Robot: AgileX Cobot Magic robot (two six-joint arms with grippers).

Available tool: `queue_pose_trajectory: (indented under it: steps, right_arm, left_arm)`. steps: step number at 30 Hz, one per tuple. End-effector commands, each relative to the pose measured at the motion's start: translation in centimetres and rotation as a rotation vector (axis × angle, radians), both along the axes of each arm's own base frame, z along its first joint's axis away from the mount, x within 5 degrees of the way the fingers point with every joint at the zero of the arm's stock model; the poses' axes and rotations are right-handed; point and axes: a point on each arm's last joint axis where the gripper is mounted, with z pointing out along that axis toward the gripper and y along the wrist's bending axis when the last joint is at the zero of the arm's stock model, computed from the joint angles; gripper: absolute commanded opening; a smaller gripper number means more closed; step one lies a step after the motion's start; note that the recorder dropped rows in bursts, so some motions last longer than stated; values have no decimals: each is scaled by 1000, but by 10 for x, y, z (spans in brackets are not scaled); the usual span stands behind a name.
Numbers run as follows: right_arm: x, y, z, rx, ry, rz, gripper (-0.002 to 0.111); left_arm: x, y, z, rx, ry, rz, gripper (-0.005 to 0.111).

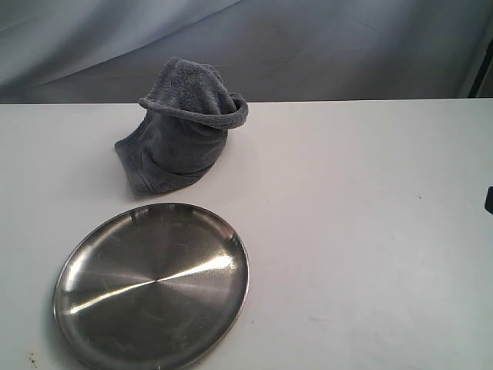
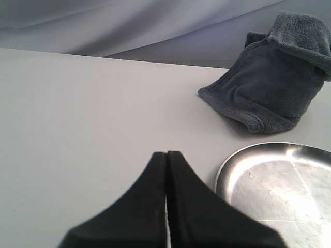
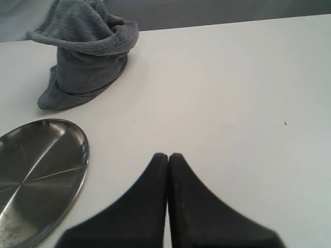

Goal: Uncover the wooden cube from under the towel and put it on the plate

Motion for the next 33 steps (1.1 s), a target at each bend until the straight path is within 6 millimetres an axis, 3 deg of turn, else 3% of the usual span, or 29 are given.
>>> queue_pose_trajectory:
  steps: [1, 8, 33]
  right_arm:
    - [2, -6, 1, -2, 8, -81, 0]
    - [2, -19, 1, -38, 13, -226, 0]
    - [0, -21, 9, -85, -92, -226, 0]
  left_arm:
    - [0, -1, -1, -9, -5, -6, 0]
    - [0, -1, -1, -9, -5, -6, 0]
    - [0, -1, -1, -9, -5, -6, 0]
